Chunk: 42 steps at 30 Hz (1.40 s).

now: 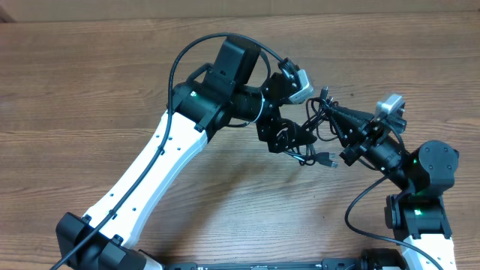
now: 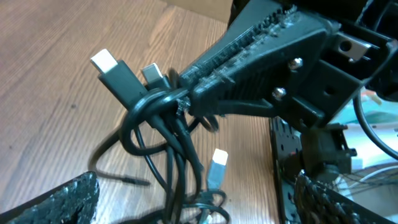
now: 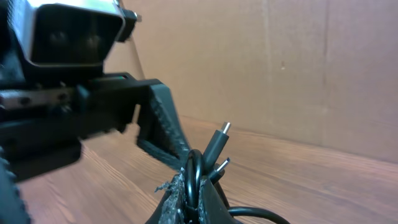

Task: Untangle cables

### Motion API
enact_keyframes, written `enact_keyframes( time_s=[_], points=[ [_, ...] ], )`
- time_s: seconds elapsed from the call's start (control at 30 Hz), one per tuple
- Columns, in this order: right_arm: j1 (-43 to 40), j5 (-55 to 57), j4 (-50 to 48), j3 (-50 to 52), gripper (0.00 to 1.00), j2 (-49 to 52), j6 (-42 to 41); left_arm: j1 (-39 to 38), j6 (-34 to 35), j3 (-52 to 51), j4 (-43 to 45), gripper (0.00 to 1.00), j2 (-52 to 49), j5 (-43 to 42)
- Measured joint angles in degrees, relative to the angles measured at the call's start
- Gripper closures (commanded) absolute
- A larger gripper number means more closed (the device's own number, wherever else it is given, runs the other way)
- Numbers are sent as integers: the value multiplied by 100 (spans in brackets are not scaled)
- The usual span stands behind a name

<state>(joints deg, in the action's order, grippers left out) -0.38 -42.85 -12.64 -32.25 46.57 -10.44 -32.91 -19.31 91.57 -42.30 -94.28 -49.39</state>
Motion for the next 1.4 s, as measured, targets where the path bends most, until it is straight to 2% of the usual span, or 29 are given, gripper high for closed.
enact_keyframes(
  time_s=[0.1, 0.23, 0.27, 0.33, 0.37, 0.4, 0.47, 0.5, 0.6, 0.7, 0.83, 0.87, 1.4],
  points=[
    [0, -114, -85, 0, 96, 0, -352, 0, 0, 0, 120, 2, 0, -17],
    [0, -284, -166, 0, 96, 0, -575, 0, -24, 0, 321, 36, 0, -52],
    [0, -291, -166, 0, 96, 0, -595, 0, 11, 0, 348, 40, -2, -74],
    [0, -343, -184, 0, 96, 0, -647, 0, -22, 2, 496, 63, 0, -190],
    [0, -367, -184, 0, 96, 0, -651, 0, 4, 2, 525, 69, 0, -229],
    [0, -378, -188, 0, 96, 0, -651, 0, -7, 2, 562, 71, -2, -251],
    [0, -433, -210, 0, 96, -2, -671, 31, -17, 2, 590, 59, 0, -254],
    [0, -433, -210, 0, 96, 0, -675, 33, -17, 2, 590, 57, 0, -275],
    [0, -431, -210, 0, 96, 0, -691, 31, -15, 2, 575, 58, -2, -328],
    [0, -433, -229, 0, 96, 0, -693, 33, -17, 2, 516, 62, -2, -354],
    [-61, -474, -278, 0, 96, 0, -695, 33, -20, 7, 299, 90, 0, -195],
    [-92, -490, -282, 0, 96, 0, -697, 33, -31, 7, 243, 94, 0, -111],
    [-151, -608, -275, 0, 96, 0, -713, 33, 7, 11, 111, 96, -2, 103]
  ],
)
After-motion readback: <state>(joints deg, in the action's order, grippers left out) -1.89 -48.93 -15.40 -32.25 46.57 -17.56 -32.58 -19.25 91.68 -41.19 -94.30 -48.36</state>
